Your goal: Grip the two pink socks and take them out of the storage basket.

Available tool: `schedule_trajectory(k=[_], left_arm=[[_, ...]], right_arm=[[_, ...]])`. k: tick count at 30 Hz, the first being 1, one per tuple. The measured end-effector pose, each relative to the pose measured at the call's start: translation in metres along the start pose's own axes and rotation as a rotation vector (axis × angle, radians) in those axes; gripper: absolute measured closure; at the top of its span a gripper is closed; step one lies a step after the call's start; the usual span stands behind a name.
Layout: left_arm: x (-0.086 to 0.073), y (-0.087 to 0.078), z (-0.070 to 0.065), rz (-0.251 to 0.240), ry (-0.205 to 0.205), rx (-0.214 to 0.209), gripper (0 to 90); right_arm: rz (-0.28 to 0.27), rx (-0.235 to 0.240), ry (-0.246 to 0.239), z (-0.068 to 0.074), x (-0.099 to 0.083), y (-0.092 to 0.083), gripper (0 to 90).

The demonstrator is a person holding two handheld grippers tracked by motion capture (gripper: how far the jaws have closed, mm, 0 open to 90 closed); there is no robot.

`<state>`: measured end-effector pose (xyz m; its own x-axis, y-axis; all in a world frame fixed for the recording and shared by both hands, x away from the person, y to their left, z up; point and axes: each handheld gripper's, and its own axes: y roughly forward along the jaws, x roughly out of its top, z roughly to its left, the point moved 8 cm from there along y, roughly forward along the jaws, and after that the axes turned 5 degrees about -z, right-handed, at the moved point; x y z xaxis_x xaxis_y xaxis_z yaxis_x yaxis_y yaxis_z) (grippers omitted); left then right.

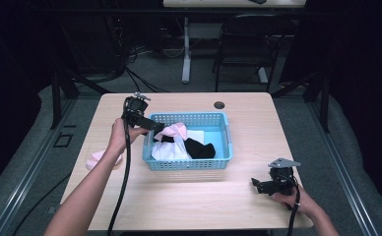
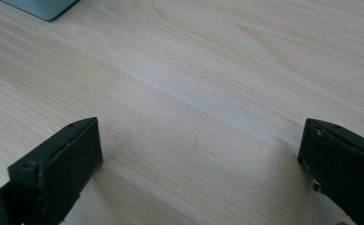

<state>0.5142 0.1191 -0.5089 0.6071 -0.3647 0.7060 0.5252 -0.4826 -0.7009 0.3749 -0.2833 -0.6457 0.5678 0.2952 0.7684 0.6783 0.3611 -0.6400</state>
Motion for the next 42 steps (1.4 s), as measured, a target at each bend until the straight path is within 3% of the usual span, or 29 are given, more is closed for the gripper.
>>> schedule_trajectory(k=[4,9,15,20,32,36,39,42], left_arm=[[-0.003,0.016,-0.005,0.039,0.012,-0.012,1.7],[-0.006,0.033,-0.010,0.084,0.035,-0.034,14.8],[-0.010,0.048,-0.014,0.131,0.047,-0.034,23.5],[-0.014,0.057,-0.013,0.190,0.072,0.013,32.9],[-0.021,0.071,-0.009,0.269,0.052,0.073,46.2],[-0.025,0.077,-0.009,0.288,0.059,0.102,59.6],[-0.025,0.077,-0.008,0.283,0.052,0.099,74.8],[-0.024,0.075,-0.010,0.272,0.056,0.083,83.8]], right_arm=[[0.000,0.000,0.000,0.000,0.000,0.000,0.0],[0.000,0.000,0.001,0.000,0.000,0.000,0.0],[0.000,-0.001,0.002,0.000,0.000,0.000,0.0],[-0.001,0.001,0.002,0.000,0.000,0.000,0.0],[-0.001,0.001,0.002,0.000,0.000,0.000,0.0],[-0.002,0.001,0.003,0.000,0.000,0.000,0.0],[-0.002,0.001,0.003,0.000,0.000,0.000,0.0],[-0.002,0.001,0.002,0.000,0.000,0.000,0.0]])
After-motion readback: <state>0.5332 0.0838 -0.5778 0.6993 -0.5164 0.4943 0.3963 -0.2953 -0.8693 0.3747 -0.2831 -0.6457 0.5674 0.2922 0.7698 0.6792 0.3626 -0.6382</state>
